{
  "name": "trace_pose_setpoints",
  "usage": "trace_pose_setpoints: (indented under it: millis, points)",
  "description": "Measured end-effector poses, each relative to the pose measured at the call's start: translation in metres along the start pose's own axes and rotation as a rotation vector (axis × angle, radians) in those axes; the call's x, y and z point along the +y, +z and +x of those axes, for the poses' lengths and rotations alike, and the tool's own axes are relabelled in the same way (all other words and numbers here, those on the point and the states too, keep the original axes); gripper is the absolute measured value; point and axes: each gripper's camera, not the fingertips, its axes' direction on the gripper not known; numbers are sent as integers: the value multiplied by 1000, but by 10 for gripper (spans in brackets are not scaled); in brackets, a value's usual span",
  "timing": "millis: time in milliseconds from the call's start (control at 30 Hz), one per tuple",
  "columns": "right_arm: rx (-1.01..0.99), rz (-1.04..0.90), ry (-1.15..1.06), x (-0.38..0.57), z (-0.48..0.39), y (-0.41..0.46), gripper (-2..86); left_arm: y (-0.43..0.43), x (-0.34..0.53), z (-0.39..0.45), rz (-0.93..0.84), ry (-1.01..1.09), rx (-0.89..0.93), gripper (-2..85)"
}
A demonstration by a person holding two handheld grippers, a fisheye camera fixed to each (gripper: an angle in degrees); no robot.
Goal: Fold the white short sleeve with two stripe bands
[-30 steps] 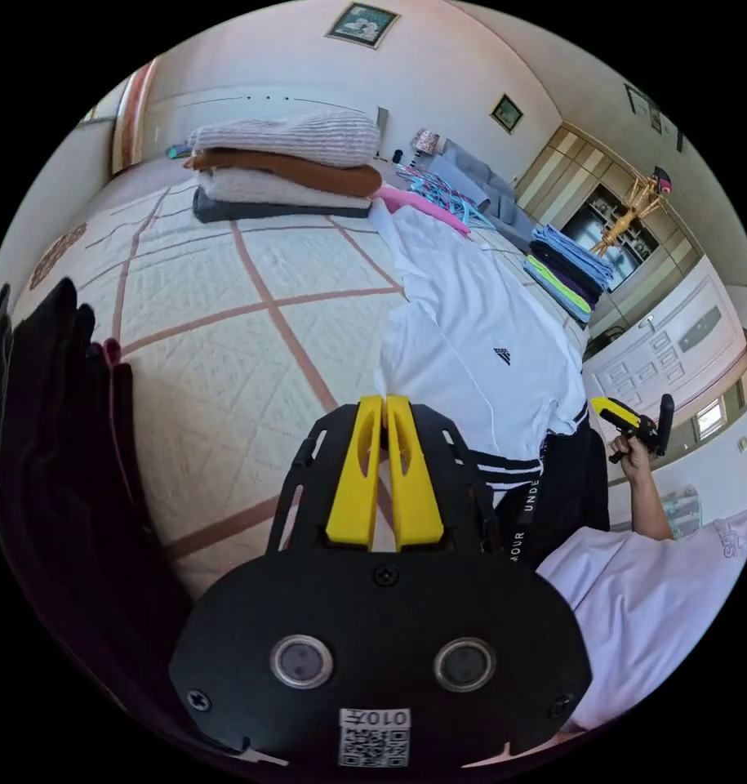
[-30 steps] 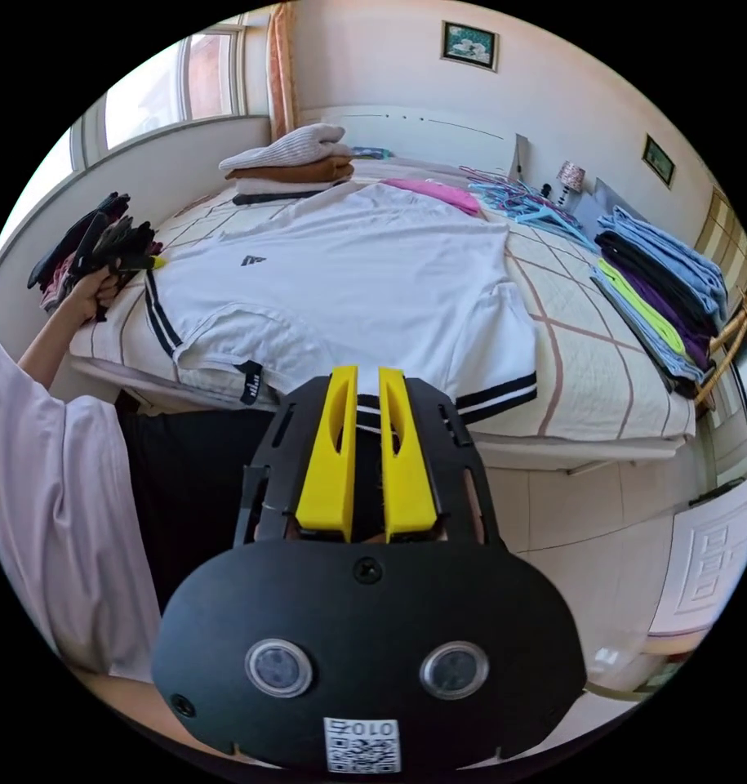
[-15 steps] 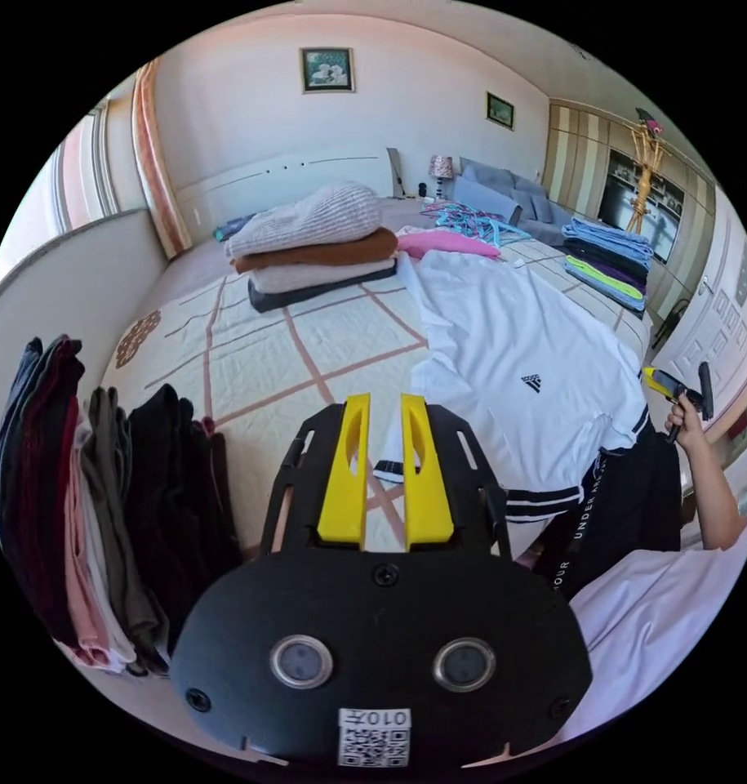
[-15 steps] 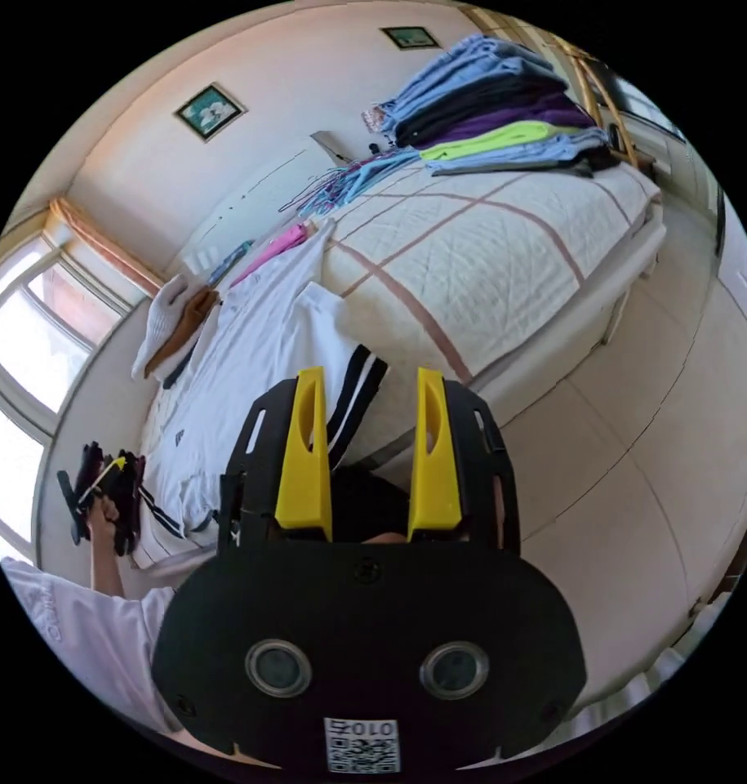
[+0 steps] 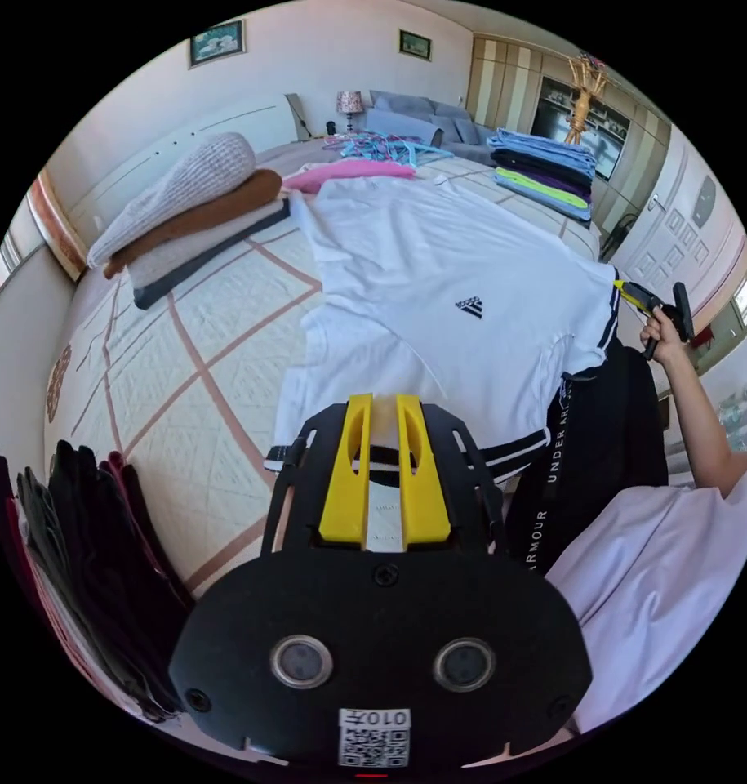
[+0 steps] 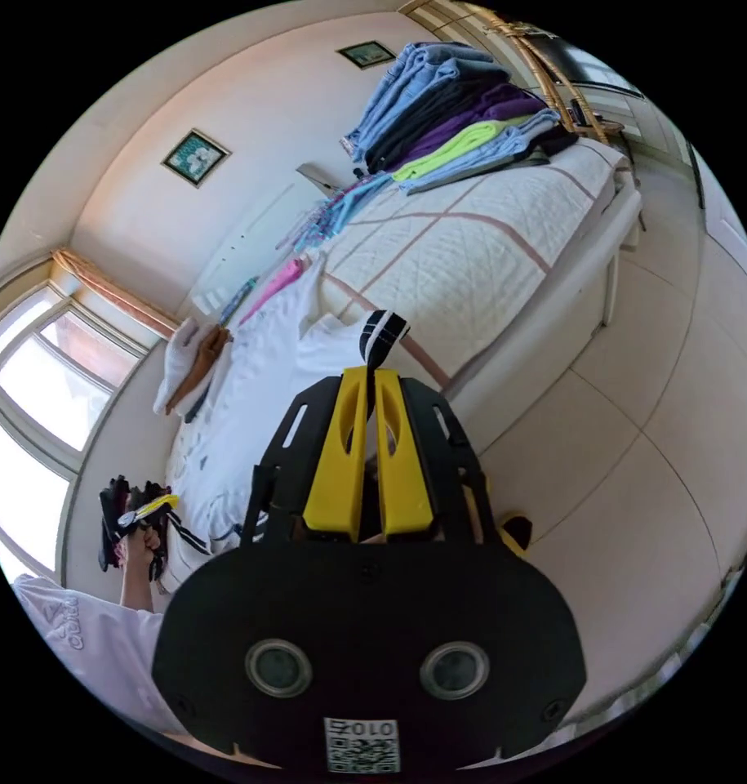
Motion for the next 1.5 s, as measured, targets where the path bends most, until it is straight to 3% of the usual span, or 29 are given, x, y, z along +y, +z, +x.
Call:
trace_pose_setpoints:
  millis: [300, 433, 533, 667, 933, 1067, 1167, 1233, 1333, 1500]
  points:
    - [103, -100, 39, -35, -40, -16, 38, 22, -20, -15, -18, -77, 118, 55]
    - [165, -262, -4, -45, -52, 5, 41, 31, -34, -11, -40, -62, 119, 59]
    - [106, -231, 0, -40, -56, -7, 58, 23, -46, -6, -24, -37, 106, 70]
    - [154, -129, 3, -32, -64, -45, 83, -8, -66, -9, 153, -47, -25, 91]
    - [211, 33, -245, -80, -170, -72, 92, 43, -247, -61, 326, -123, -66, 123]
    - [191, 19, -438, -130, -237, -40, 93, 94, -341, -67, 260, -161, -47, 116]
    - [222, -2, -557, -164, -279, -15, 94, 117, -409, -55, 225, -83, -134, 108]
    - [223, 4, -624, -180, -300, -3, 95, 145, -460, -46, 67, -10, -228, 107]
    - [221, -15, -699, -209, -326, 27, 94, 185, -499, -43, -132, 10, -280, 97]
    - [239, -141, -694, -276, -350, 98, 98, 216, -513, -36, -163, 17, -312, 36]
